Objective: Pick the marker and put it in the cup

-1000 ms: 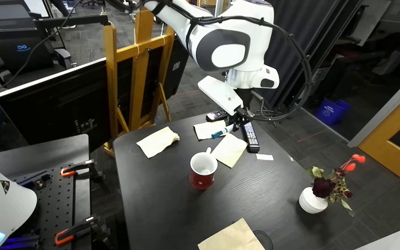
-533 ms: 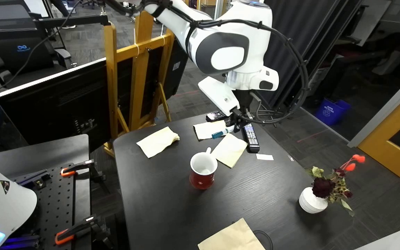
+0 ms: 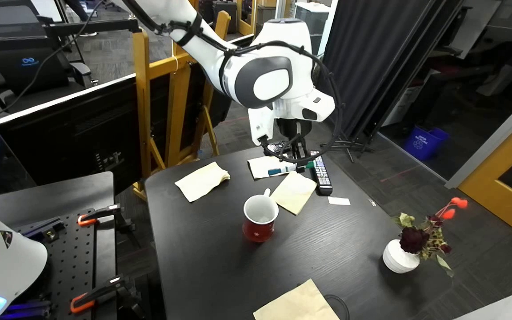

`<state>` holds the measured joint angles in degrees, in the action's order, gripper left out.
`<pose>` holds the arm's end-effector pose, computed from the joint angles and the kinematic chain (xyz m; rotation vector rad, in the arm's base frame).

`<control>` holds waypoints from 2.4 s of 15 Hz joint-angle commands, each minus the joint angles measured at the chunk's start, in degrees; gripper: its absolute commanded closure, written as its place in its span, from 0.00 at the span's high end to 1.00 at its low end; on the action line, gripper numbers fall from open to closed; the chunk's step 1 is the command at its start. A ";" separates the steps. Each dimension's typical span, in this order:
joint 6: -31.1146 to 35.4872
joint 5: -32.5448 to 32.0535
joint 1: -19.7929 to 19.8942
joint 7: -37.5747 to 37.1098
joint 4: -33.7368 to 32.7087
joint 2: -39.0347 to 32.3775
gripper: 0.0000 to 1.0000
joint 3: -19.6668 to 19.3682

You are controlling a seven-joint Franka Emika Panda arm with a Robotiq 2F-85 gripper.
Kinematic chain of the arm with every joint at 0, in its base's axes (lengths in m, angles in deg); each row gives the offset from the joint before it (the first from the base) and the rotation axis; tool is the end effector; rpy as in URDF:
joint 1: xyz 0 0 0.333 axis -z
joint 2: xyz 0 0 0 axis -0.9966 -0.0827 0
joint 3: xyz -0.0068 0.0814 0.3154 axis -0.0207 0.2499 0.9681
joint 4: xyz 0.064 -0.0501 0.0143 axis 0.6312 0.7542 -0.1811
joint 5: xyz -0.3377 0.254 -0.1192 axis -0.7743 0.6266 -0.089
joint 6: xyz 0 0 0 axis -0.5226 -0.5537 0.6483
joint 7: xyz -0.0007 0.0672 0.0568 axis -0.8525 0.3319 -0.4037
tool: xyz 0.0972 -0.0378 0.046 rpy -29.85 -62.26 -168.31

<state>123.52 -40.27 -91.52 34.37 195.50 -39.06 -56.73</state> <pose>0.6854 -0.0417 0.2630 2.9334 -0.5205 0.4093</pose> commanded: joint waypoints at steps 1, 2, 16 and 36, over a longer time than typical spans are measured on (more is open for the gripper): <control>3.70 -5.85 -10.58 -15.74 2.81 0.52 0.05 -10.62; 1.90 -9.26 -9.10 -20.20 0.08 -0.28 0.05 -10.00; -18.76 -42.12 -10.04 -73.87 -5.71 -0.80 0.05 -9.88; -59.50 -50.82 -9.12 -94.75 -7.14 -2.63 0.05 9.07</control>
<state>71.58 -90.12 -99.47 -56.47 189.21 -40.30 -50.25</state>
